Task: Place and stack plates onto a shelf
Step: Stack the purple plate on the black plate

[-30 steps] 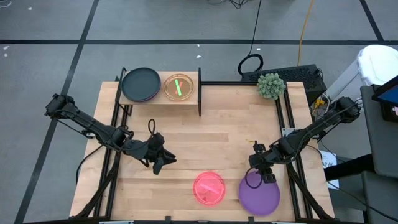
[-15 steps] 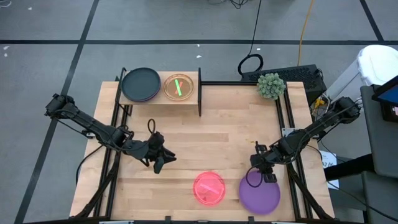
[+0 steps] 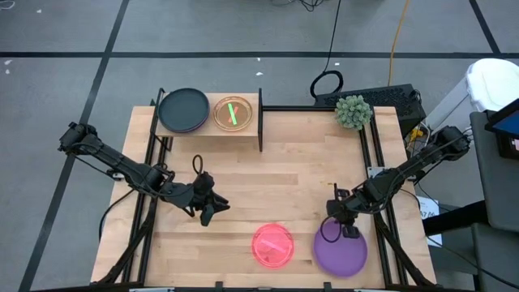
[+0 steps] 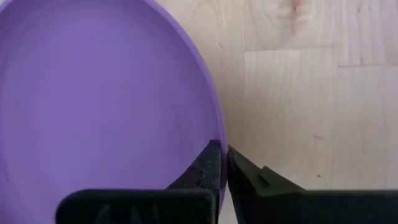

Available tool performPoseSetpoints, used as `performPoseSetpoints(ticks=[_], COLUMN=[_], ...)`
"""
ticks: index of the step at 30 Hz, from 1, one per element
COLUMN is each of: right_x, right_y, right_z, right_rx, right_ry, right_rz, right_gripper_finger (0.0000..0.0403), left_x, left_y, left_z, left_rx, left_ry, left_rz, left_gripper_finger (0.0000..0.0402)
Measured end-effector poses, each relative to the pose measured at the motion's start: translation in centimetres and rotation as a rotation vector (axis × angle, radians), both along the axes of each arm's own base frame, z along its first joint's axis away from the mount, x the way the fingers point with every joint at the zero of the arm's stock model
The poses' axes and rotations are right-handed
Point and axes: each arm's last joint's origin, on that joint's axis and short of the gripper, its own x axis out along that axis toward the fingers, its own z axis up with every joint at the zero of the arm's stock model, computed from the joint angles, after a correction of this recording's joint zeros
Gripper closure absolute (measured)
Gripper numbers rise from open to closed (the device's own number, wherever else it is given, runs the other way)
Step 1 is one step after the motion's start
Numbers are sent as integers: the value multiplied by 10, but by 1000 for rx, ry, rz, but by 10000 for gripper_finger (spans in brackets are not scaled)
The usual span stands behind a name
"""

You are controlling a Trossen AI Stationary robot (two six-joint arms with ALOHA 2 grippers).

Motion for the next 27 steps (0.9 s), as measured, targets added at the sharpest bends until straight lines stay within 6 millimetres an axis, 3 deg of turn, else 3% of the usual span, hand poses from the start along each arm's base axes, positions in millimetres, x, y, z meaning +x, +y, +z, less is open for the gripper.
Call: performPoseSetpoints(ticks=[21, 27], right_x=[7, 8], right_y=[4, 5], right_z=[5, 11], right_rx=[133, 212], right_ry=[-11, 3], right_rz=[-248, -390], right_gripper_finger=[402, 402], left_x=[-1, -1], left_y=[3, 5], left_z=[-3, -2], left_rx=[60, 94], left_ry=[15, -2], left_rz=[74, 113], left_gripper_finger=[280, 279])
